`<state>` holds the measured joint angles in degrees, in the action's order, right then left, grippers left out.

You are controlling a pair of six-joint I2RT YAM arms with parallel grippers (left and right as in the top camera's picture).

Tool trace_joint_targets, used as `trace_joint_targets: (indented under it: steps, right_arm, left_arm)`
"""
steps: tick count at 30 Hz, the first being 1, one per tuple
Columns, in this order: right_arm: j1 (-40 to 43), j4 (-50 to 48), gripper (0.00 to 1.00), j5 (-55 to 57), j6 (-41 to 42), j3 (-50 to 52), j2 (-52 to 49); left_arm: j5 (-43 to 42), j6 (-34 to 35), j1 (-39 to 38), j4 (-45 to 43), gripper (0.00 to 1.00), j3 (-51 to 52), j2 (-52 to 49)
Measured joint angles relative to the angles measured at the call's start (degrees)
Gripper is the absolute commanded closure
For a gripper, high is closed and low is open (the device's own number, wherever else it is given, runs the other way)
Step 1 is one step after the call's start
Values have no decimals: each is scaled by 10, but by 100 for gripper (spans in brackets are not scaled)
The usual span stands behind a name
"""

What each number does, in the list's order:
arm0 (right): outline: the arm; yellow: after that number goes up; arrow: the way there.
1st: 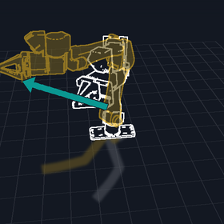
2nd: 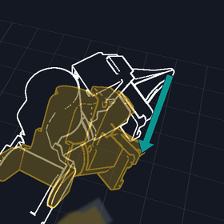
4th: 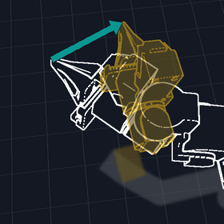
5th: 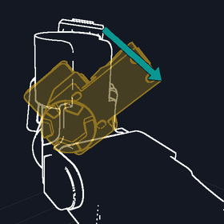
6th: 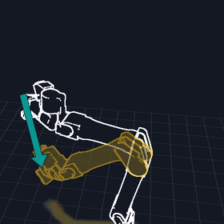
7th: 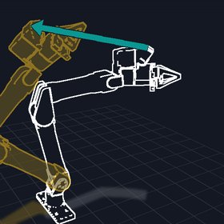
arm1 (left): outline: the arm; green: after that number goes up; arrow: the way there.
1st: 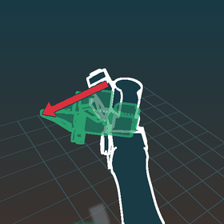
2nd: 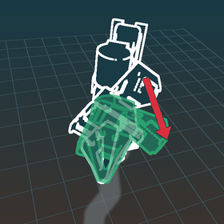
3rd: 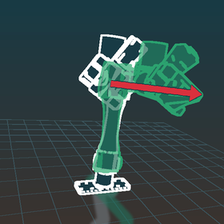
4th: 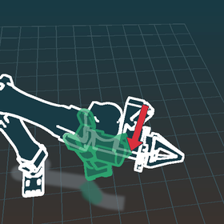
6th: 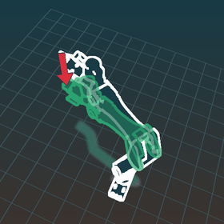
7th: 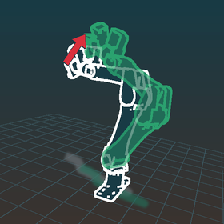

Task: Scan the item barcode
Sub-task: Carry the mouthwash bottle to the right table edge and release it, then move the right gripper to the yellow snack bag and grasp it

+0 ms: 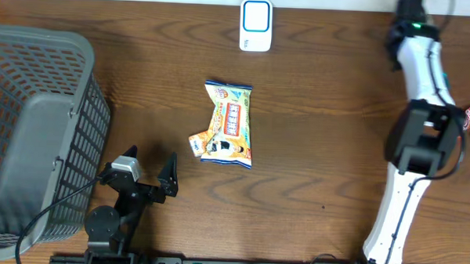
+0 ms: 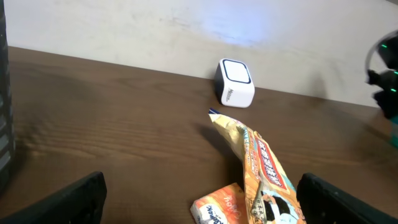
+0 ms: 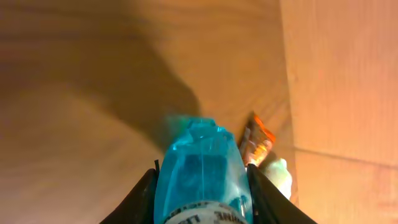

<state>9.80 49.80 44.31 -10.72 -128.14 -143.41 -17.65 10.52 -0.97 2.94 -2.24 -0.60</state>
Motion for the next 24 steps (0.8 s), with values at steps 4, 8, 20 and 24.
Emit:
trace_joint_targets:
  steps: [4,8,20,24]
  right_arm:
    - [53,-4,53,-1,6,10,1]
    - [90,3,26,-19,28,19,2]
    - [103,28,1,-115,67,28,78]
    - [96,50,1,-181,94,28,172]
  left_arm:
    - [0,0,0,0,2,0,0]
    - [0,0,0,0,2,0,0]
    - [0,0,0,0,2,0,0]
    - [0,0,0,0,2,0,0]
